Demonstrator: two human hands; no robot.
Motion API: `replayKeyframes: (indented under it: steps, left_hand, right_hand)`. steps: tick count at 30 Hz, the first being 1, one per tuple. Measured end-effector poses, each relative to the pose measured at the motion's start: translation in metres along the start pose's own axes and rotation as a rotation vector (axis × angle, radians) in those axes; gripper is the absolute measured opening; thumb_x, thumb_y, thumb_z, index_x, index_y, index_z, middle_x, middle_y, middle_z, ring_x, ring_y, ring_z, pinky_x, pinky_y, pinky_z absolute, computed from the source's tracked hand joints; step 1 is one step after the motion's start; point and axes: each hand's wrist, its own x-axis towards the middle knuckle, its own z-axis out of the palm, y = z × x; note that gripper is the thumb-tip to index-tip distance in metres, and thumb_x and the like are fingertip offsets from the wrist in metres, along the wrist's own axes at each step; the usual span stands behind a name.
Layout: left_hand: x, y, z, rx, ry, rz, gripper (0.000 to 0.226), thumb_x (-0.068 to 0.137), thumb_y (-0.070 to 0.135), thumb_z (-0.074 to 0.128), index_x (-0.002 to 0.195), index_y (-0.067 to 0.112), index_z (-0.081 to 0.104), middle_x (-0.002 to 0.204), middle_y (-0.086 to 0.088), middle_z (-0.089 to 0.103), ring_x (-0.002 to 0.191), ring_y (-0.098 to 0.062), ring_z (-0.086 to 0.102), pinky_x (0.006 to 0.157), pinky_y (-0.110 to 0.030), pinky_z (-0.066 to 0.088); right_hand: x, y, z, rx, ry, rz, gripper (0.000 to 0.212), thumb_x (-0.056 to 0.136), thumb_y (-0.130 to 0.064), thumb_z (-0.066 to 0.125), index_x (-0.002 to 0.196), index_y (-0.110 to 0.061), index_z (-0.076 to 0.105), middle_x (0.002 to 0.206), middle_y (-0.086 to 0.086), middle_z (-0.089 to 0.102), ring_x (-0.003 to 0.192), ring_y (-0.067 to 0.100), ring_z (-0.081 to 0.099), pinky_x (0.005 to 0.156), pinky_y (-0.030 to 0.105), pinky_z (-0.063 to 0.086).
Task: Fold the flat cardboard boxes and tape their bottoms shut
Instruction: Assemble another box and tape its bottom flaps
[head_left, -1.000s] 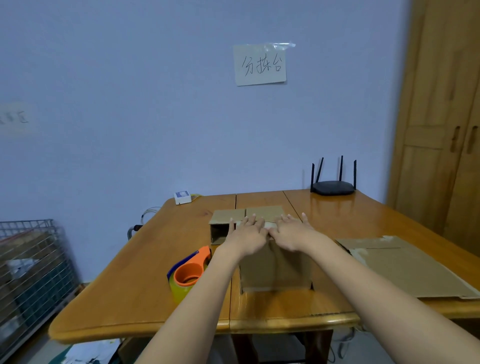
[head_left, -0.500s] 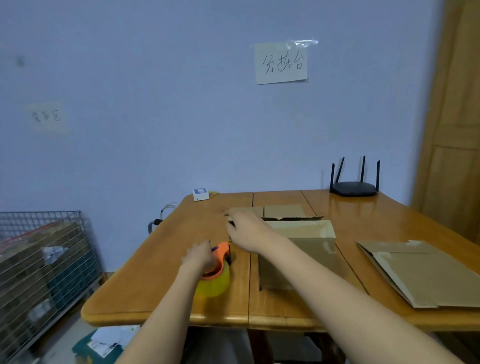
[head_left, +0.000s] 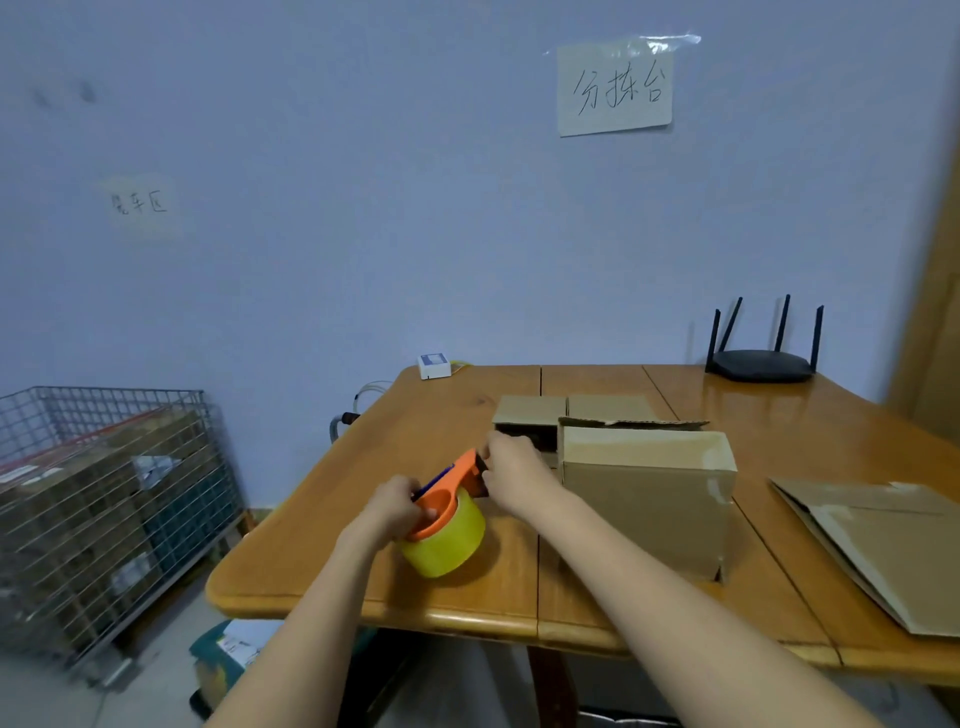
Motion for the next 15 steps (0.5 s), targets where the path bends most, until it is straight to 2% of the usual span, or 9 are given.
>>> replayKeyframes:
  steps: [4, 6, 9, 12, 15]
  left_hand:
    - [-0.008, -0.013, -0.021, -0.115, -0.07, 0.085, 0.011, 0.086, 0.018, 0.063, 0.097, 0.018, 0.068, 0.094, -0.007, 0.072, 0.09, -0.024, 0.069, 0.077, -0.039, 0.059]
    - [-0.014, -0.013, -0.03, -0.112, -0.109, 0.143, 0.014, 0.087, 0.015, 0.06, 0.096, 0.022, 0.069, 0.091, -0.002, 0.074, 0.089, -0.021, 0.07, 0.075, -0.037, 0.059]
    - [-0.022, -0.011, -0.041, -0.129, -0.156, 0.211, 0.018, 0.091, 0.016, 0.06, 0.102, 0.025, 0.071, 0.093, 0.003, 0.075, 0.09, -0.017, 0.071, 0.075, -0.032, 0.058]
    - [-0.027, -0.011, -0.047, -0.166, -0.193, 0.259, 0.018, 0.093, 0.015, 0.06, 0.106, 0.023, 0.07, 0.097, 0.001, 0.075, 0.092, -0.019, 0.072, 0.076, -0.032, 0.059]
    - [-0.029, -0.01, -0.049, -0.184, -0.234, 0.286, 0.016, 0.096, 0.02, 0.061, 0.11, 0.022, 0.068, 0.101, 0.003, 0.075, 0.094, -0.016, 0.072, 0.079, -0.033, 0.06]
  right_hand:
    - [0.005, -0.007, -0.01, -0.016, 0.012, -0.031, 0.042, 0.084, -0.021, 0.079, 0.113, -0.007, 0.053, 0.113, 0.014, 0.061, 0.105, 0.033, 0.059, 0.077, 0.037, 0.047]
    - [0.006, -0.011, -0.015, -0.025, 0.009, -0.029, 0.049, 0.081, -0.026, 0.082, 0.114, -0.007, 0.052, 0.112, 0.013, 0.062, 0.103, 0.032, 0.06, 0.075, 0.035, 0.046]
    - [0.008, -0.012, -0.021, -0.021, 0.051, -0.01, 0.056, 0.078, -0.029, 0.085, 0.117, -0.007, 0.053, 0.114, 0.011, 0.063, 0.104, 0.031, 0.061, 0.08, 0.039, 0.052]
    - [0.009, -0.01, -0.028, -0.008, 0.082, -0.012, 0.055, 0.075, -0.032, 0.086, 0.113, -0.007, 0.056, 0.109, 0.008, 0.062, 0.099, 0.029, 0.061, 0.073, 0.036, 0.049]
    - [0.008, -0.006, -0.034, 0.011, 0.082, -0.009, 0.043, 0.072, -0.036, 0.086, 0.097, -0.012, 0.06, 0.095, 0.004, 0.064, 0.089, 0.025, 0.061, 0.07, 0.037, 0.051]
